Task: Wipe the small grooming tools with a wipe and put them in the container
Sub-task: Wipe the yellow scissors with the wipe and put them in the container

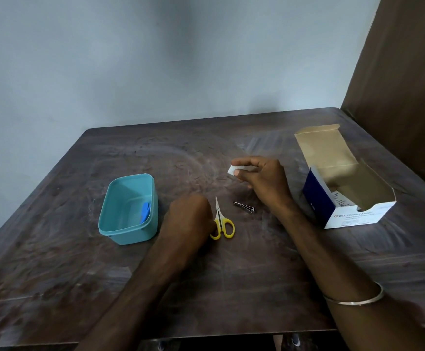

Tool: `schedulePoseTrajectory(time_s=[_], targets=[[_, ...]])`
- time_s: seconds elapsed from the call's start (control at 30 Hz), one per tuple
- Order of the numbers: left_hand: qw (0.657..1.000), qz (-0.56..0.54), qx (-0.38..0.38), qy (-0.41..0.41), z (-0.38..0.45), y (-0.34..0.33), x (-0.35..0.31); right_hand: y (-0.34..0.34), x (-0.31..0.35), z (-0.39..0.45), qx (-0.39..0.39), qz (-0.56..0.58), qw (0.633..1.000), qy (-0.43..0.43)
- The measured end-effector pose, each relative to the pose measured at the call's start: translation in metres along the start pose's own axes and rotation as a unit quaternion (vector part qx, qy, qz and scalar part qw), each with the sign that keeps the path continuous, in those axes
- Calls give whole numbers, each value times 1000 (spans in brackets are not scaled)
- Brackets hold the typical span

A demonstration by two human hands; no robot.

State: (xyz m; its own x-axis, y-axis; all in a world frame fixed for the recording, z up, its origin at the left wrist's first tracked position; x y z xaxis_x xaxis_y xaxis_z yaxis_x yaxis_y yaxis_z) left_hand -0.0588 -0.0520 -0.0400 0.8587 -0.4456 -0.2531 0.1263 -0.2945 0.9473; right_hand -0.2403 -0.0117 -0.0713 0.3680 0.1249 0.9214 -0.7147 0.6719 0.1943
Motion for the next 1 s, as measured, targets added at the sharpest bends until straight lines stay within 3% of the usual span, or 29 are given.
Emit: schedulePoseTrajectory(time_s=[0.17, 0.3, 0.5, 0.67, 0.77, 0.9, 1.0], targets=[[999, -14, -35, -18, 2, 5, -1, -1, 1, 0, 7, -23, 1000, 19], [990, -55, -122, -33, 5, 15, 1, -1, 2, -2, 17, -56, 997, 41], [952, -152, -257, -71, 19, 23, -2, -8, 5, -3, 35, -131, 987, 82], [917, -223, -312, -110, 34, 19, -8, -7, 4, -2, 31, -113, 988, 99], [896, -301, -300, -130, 41, 13, -8, -6, 4, -2, 20, -95, 990, 107], [847, -485, -195, -94, 46, 5, -8, -5, 5, -4, 37, -90, 990, 107], [837, -511, -173, -95, 45, 3, -7, -9, 6, -6, 76, -84, 988, 106]])
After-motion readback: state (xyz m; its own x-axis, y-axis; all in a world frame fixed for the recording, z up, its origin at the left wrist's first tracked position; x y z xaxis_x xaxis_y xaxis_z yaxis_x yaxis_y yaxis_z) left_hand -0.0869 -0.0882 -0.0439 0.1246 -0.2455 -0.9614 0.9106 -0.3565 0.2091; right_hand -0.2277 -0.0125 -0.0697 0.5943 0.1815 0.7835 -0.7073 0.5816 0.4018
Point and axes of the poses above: each hand's wrist, its own z-axis towards the middle knuckle, its own y-axis out of the back of the hand, x = y × z, the point moved 2 cm from there along z, towards the middle knuckle, and after that the axes turned 7 degrees about y, right-handed, at the moved point
